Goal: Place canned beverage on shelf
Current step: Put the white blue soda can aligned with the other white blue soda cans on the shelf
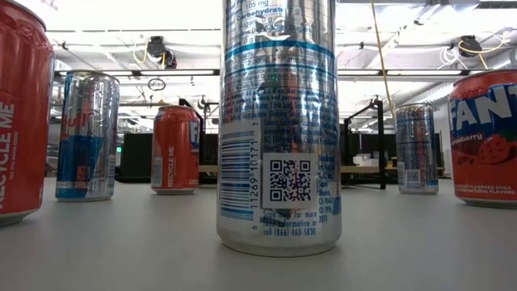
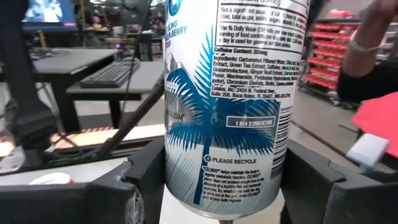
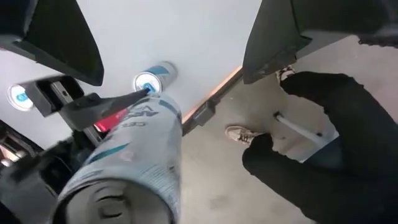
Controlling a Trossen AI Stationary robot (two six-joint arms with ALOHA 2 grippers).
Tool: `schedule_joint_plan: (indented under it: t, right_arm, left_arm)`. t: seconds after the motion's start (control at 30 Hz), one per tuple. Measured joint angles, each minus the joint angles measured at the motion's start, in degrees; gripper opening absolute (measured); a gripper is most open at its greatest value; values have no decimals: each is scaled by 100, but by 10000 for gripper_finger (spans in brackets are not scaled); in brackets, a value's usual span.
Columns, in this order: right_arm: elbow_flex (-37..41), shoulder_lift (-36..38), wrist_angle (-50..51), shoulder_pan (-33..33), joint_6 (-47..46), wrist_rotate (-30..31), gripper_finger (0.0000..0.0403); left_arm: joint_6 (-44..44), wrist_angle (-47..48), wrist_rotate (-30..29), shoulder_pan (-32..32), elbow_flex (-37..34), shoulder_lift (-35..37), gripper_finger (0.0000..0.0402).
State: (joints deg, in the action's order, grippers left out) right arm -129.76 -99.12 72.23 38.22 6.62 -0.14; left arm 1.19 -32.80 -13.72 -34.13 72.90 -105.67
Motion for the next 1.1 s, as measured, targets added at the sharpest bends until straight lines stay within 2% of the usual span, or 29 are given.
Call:
schedule_joint_plan:
  t: [0.13,0.27,0.37,0.47,0.63,0.77,0.9,1.1]
  right_arm:
    - [707,144,-547,17,-5,31,347]
    - [2099,593,-1731,101,-129,309,340]
    - [3446,1220,-3037,185,-314,1006,339]
    - [4823,1909,-4421,270,-493,1438,339]
    - [6849,2938,-7115,419,-461,1511,339]
    - [8174,3292,-9139,415,-263,1526,338]
    - [8885,3299,-10428,385,212,1510,338]
    - [8968,3258,-10972,385,685,1497,338]
  left_arm:
    - [0,-95,443,16,0,0,235]
    - [5,-193,1004,75,4,11,235]
    - [9,-173,1337,139,4,11,235]
    - [145,-181,1413,221,4,11,235]
    - [153,-172,1426,365,4,11,235]
    - [157,-119,1525,528,4,11,235]
    - [318,-38,1676,741,4,11,235]
    - [629,159,1725,1104,-18,11,235]
